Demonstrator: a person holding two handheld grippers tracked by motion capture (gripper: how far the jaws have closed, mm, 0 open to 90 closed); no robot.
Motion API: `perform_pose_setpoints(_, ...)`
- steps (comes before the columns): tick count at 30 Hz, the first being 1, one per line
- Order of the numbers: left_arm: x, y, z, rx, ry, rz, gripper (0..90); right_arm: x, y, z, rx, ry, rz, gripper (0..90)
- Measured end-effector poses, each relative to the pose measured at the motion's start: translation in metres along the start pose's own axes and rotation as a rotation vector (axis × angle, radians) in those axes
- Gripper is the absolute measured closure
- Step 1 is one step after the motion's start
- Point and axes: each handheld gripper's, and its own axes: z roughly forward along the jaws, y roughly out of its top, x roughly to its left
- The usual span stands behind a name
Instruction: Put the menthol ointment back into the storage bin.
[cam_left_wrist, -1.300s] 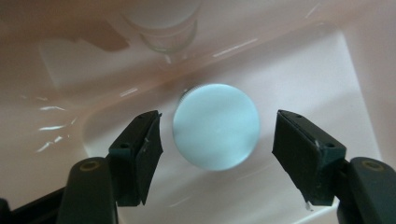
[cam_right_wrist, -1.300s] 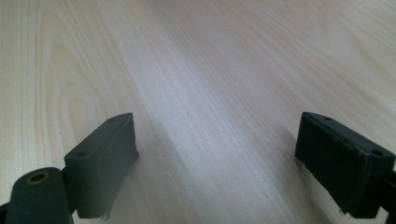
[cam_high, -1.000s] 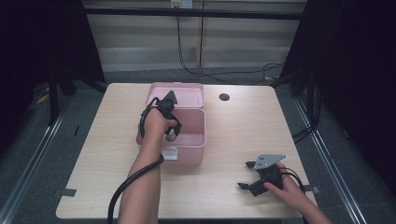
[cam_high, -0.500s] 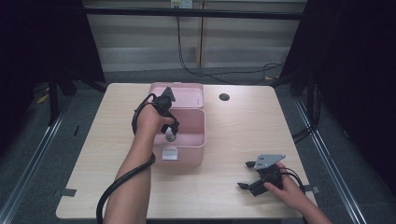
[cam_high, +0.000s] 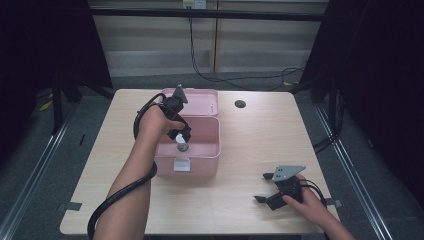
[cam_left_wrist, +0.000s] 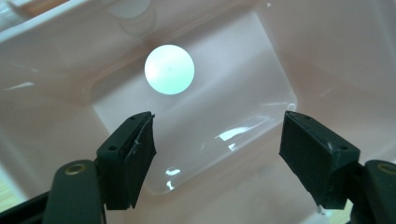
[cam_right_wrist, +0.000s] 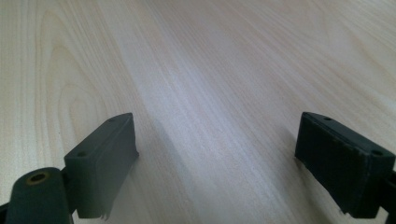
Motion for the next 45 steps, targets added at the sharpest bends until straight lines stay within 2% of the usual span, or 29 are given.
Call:
perform_pose_setpoints(20, 0.028, -0.035, -0.042, -0.033, 0.021, -0.062, 26.6, 0.0, 0.0, 0.0, 0.0, 0.0, 0.001, 12.1)
perform_pose_setpoints(32, 0.044, -0.062, -0.048, -0.06, 0.004, -0.081, 26.6, 0.0, 0.0, 0.0, 0.0, 0.0, 0.0, 12.1)
perform_pose_setpoints(45, 0.052, -0.097, -0.045, -0.084, -0.001, -0.046, 26.6, 0.0, 0.0, 0.0, -0.002, -0.001, 0.001, 12.2)
